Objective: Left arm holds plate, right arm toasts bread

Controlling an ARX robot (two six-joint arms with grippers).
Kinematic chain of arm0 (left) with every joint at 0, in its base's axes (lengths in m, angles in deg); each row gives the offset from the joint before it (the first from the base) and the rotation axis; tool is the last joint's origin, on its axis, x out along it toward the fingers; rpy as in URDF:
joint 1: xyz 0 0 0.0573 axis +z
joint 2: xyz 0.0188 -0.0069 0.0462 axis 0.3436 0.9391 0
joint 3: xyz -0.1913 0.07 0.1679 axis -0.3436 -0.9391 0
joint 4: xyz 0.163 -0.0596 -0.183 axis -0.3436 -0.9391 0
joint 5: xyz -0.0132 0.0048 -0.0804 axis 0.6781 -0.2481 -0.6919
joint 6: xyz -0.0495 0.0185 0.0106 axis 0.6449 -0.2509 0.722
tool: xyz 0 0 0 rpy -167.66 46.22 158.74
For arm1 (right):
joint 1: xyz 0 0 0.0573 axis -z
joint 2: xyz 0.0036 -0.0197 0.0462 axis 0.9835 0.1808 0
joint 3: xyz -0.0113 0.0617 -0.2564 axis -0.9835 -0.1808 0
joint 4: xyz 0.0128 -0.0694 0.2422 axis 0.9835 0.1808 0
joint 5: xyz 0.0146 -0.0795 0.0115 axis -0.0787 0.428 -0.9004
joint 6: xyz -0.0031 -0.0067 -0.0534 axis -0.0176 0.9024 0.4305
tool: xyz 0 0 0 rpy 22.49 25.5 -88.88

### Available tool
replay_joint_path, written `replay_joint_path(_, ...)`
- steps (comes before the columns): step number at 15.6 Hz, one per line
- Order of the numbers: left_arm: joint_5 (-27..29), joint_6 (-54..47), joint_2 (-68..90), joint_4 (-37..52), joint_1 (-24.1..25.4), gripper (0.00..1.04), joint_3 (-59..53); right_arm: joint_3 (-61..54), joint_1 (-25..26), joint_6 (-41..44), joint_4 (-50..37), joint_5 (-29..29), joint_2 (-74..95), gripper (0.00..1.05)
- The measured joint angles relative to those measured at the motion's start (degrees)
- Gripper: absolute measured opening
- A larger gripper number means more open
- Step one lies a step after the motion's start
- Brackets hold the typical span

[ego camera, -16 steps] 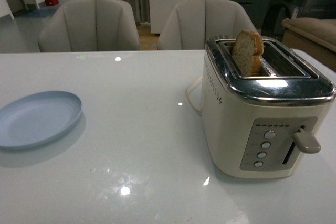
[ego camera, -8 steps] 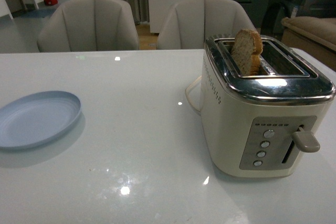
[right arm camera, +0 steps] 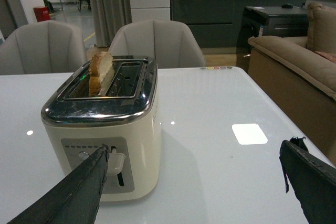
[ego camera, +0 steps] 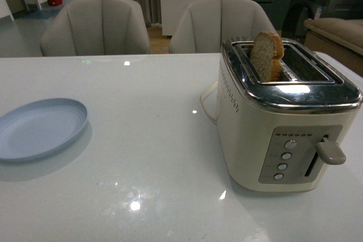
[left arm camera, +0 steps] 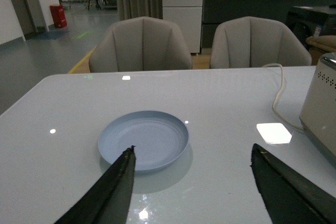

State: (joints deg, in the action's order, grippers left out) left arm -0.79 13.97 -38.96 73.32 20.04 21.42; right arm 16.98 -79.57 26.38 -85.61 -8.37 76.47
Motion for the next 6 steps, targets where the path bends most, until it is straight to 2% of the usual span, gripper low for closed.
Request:
replay_joint_path(3,0.0,0.0,0.0,0.0,0.0,0.97,0.0,0.0,0.0,0.0,0.0,0.0,0.0,0.98)
replay_joint_path(6,0.0,0.0,0.0,0.0,0.0,0.98,0.0,0.0,0.0,0.0,0.0,0.0,0.0,0.98)
